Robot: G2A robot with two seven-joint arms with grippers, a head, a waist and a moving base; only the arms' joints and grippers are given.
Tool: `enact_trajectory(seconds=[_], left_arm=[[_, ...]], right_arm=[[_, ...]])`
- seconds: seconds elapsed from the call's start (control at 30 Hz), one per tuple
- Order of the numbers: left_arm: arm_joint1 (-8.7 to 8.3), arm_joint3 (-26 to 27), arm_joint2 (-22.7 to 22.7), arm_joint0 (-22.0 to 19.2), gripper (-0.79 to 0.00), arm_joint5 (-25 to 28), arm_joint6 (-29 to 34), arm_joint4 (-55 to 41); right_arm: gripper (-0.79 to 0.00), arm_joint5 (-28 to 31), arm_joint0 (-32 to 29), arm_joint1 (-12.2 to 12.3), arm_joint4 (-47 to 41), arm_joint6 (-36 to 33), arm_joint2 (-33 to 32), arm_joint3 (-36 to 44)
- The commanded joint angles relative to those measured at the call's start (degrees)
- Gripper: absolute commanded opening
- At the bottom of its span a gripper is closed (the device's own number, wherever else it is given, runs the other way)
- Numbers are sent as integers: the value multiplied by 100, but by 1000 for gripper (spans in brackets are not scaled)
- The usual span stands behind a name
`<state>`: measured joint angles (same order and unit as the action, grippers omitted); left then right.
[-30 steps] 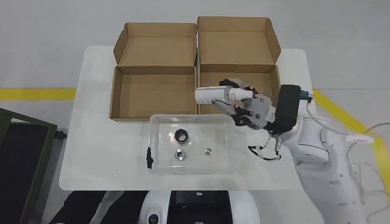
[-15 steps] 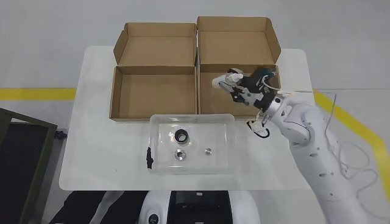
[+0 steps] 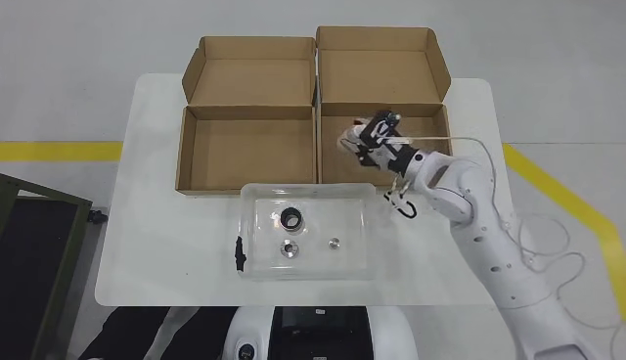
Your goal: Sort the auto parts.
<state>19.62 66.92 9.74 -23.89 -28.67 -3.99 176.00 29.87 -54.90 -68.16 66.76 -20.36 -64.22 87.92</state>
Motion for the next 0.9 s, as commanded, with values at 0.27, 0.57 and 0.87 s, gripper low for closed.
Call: enact_trajectory(seconds=[0.27,0.57,0.87], left_arm=[[0,0,0,0,0,0,0,0],[0,0,0,0,0,0,0,0],[0,0,0,0,0,0,0,0]], right_arm=[[-785,-274,86,-61,341,-19,284,-234],[-674,-343,268,-131,337,-185,490,-522],[-514,-446,349,-175,368,-236,570,-663]])
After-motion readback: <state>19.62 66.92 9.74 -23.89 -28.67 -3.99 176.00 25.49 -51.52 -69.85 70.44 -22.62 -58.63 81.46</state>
